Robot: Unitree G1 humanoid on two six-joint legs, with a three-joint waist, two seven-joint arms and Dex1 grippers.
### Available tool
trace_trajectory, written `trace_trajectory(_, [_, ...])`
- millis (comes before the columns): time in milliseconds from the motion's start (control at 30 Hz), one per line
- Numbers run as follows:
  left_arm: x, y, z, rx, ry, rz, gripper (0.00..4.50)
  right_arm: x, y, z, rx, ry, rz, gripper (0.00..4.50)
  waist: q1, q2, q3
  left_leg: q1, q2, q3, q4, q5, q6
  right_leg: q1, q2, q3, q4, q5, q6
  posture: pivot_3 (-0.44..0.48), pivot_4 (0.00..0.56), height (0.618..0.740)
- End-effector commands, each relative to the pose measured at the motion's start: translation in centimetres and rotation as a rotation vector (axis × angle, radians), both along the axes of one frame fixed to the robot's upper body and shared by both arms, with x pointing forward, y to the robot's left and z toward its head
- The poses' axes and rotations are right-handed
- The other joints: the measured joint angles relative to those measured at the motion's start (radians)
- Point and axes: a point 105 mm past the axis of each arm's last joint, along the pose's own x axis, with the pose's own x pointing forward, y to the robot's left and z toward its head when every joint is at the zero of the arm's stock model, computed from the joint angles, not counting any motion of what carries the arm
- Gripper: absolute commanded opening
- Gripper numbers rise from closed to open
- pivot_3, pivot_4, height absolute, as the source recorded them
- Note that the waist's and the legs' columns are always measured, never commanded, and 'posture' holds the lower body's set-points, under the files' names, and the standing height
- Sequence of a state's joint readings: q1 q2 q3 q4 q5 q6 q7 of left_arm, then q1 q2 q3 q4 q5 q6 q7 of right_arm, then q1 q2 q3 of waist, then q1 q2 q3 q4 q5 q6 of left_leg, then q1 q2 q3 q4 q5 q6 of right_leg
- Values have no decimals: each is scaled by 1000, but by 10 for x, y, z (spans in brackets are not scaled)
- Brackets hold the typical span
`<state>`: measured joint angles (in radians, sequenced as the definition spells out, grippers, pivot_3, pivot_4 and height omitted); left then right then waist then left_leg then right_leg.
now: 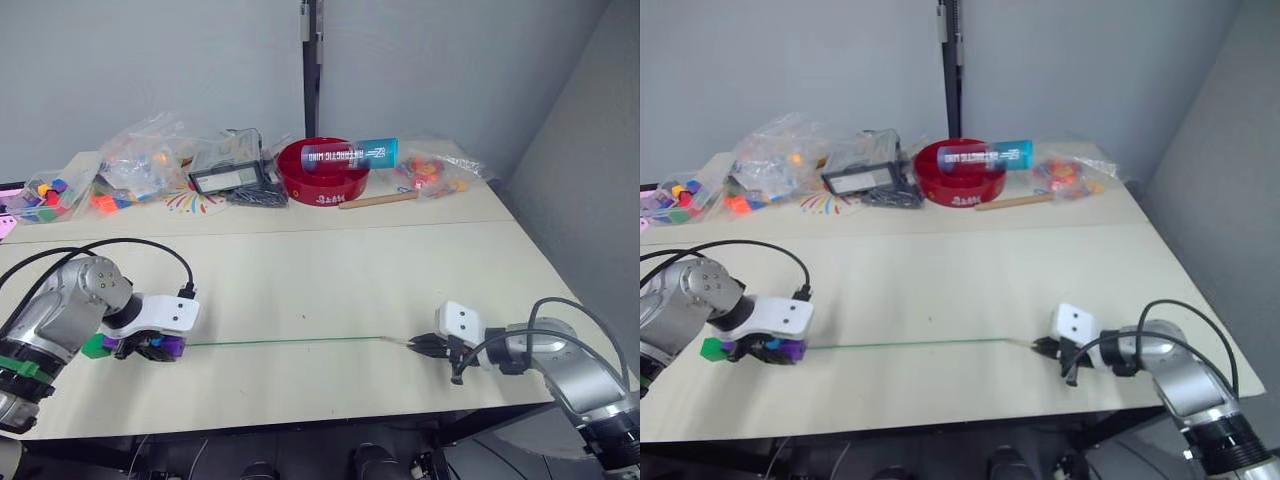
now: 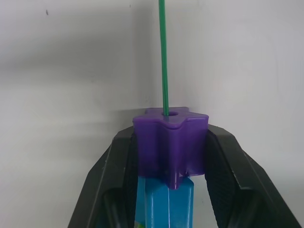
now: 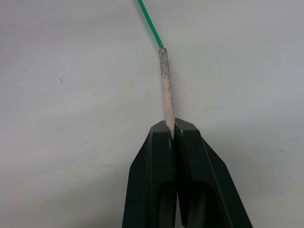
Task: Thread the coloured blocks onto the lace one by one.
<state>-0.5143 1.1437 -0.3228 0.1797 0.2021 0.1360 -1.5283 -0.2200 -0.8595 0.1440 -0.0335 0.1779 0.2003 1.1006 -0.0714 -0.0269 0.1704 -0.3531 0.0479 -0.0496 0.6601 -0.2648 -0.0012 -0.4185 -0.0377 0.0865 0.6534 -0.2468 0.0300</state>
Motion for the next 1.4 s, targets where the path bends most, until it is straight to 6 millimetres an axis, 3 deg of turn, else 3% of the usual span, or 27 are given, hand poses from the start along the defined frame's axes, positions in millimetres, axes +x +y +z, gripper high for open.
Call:
trace_trajectory(33, [-12, 22, -12, 68, 64, 67, 1387, 1, -22, -10, -67, 32, -59, 0, 0, 0, 0, 0, 0, 0, 0, 0, 0, 0, 0, 0, 0, 0, 1, 0, 150, 731])
trace_trajectory(333, [-14, 22, -15, 60, 67, 86, 1387, 1, -7, -10, -51, 28, -19, 0, -1, 0, 0, 0, 0, 3, 0, -1, 1, 0, 1, 4, 2, -1, 2, 0, 150, 731])
trace_trajectory(567, [-6, 9, -22, 6, 25, 112, 1387, -5, 17, -12, 1, 38, 24, 0, -1, 4, -4, 1, 0, 5, 0, -1, 2, 0, 3, 7, 4, -2, 2, 0, 150, 731])
trace_trajectory(833, [-4, -3, -17, -70, -30, 71, 1387, -12, 24, -20, 24, 87, 21, 0, 3, 8, -7, 1, 0, 5, 0, -1, 2, 0, 3, 8, 4, -2, 3, 0, 150, 731])
trace_trajectory(900, [-1, -7, -12, -110, -54, 69, 2425, -9, 24, -20, 37, 77, 8, 647, 3, 8, -7, 1, 0, 5, 0, -1, 2, 0, 3, 8, 4, -2, 3, 0, 150, 731])
trace_trajectory(1000, [2, -8, 0, -154, -91, 73, 3393, -3, 26, -14, 66, 52, -6, 1628, 4, 6, -7, 1, 0, 5, 0, -1, 2, 0, 3, 8, 4, -2, 3, 0, 150, 731])
trace_trajectory(1100, [2, -5, 18, -214, -137, 84, 4388, 0, 29, 6, 122, 17, 0, 2635, 1, 2, -5, 0, 0, 5, 0, -1, 2, -5, 3, 7, 4, -2, 3, 0, 150, 731])
trace_trajectory(1267, [-3, -1, 52, -378, -203, 144, 4500, -7, 32, 38, 233, 1, 8, 4357, 4, -2, 0, -3, 1, 4, 0, -1, 2, -8, 3, 6, 3, 2, -3, 0, 150, 731])
trace_trajectory(1400, [-25, 9, 69, -607, -231, 238, 4500, -23, 32, 60, 355, 22, -23, 4470, 4, -3, 1, -4, 1, 4, 0, -2, 3, -7, 1, 5, 1, 1, -2, 0, 150, 731])
